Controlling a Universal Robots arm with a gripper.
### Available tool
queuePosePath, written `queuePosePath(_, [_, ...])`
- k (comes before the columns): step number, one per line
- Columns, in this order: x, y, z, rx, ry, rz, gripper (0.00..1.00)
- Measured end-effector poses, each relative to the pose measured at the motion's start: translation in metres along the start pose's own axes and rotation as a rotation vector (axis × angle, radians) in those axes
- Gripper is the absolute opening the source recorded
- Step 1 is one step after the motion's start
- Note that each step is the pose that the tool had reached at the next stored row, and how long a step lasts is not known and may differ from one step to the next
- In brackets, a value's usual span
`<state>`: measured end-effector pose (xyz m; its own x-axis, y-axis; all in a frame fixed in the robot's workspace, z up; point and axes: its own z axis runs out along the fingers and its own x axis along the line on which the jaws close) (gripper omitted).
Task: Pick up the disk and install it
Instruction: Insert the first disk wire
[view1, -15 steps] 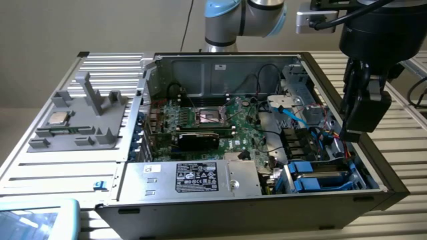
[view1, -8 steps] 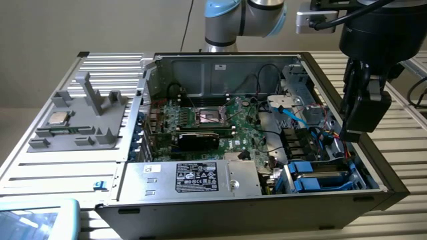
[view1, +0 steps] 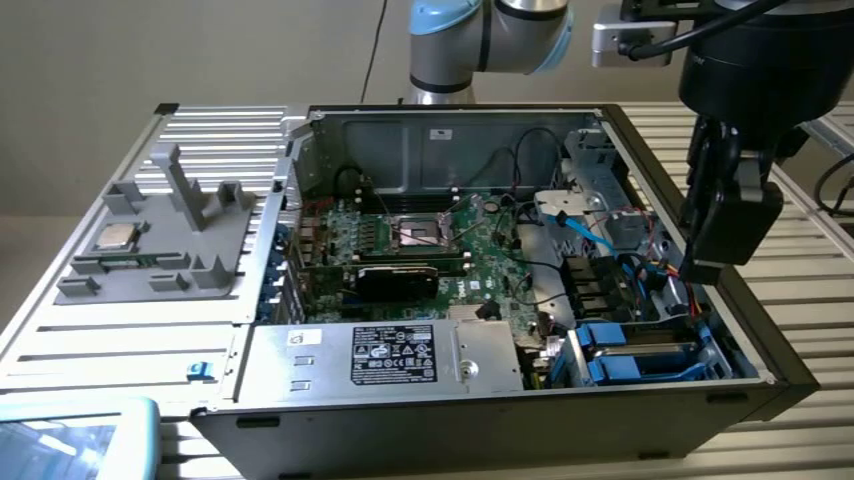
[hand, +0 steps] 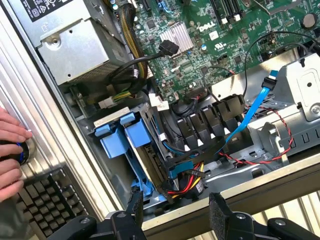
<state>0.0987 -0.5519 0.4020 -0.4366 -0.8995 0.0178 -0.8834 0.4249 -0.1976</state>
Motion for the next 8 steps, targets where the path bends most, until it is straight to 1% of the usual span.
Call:
queuePosePath(1, [0.002,-0.0009,0.0002,-0.0036,-0.0074,0.001,0.64])
queuePosePath(2, [0.004,-0.0017,0.0005,-0.0094,-0.0191,0.004,0.64])
queuePosePath(3, [0.005,-0.0024,0.0006,-0.0151,-0.0292,0.006,0.64])
queuePosePath(4, [0.007,-0.0032,0.0008,-0.0194,-0.0360,0.007,0.64])
queuePosePath(6, [0.011,-0.0050,0.0012,-0.0300,-0.0492,0.009,0.64])
queuePosePath(7, [0.013,-0.0063,0.0016,-0.0341,-0.0532,0.010,0.64])
queuePosePath(8, [0.016,-0.0075,0.0022,-0.0382,-0.0550,0.010,0.64])
